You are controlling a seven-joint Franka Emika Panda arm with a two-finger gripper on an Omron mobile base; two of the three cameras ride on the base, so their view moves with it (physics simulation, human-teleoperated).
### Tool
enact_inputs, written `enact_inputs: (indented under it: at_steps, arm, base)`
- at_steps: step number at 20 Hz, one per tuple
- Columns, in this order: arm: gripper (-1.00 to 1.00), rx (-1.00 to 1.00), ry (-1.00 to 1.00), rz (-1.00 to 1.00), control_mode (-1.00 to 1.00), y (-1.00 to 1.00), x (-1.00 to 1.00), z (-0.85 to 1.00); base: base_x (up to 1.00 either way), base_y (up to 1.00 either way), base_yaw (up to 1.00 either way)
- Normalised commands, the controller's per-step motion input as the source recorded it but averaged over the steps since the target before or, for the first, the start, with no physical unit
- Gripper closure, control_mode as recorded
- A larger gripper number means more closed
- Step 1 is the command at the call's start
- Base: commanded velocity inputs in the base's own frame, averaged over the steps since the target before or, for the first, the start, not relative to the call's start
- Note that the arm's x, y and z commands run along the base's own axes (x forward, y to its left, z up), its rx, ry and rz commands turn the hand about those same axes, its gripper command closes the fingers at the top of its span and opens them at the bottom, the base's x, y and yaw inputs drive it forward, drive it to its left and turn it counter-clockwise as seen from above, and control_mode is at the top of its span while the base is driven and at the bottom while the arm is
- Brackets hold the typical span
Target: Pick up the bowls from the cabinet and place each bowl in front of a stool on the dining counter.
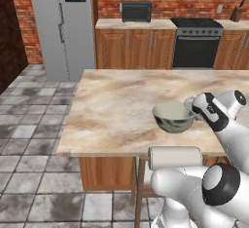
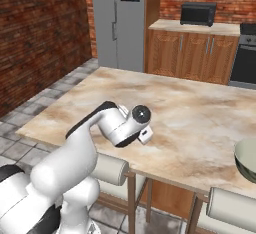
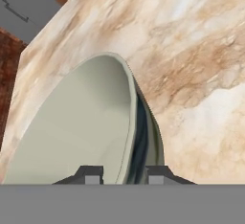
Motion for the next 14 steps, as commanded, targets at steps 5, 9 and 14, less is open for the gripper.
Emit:
enact_inputs:
  at_steps: [5, 9, 14]
  arm:
    - [1.00, 0.00, 0.00, 0.00, -1.00, -0.14, 0.09, -0.29]
    - [1.00, 0.00, 0.00, 0.00, -1.00, -0.11, 0.04, -0.29]
    - [1.00, 0.00, 0.00, 0.00, -1.00, -0.04, 0.18, -0.24]
  base:
    - [0.00, 0.00, 0.00]
    - [0.00, 0.00, 0.00]
    - [0.00, 0.00, 0.00]
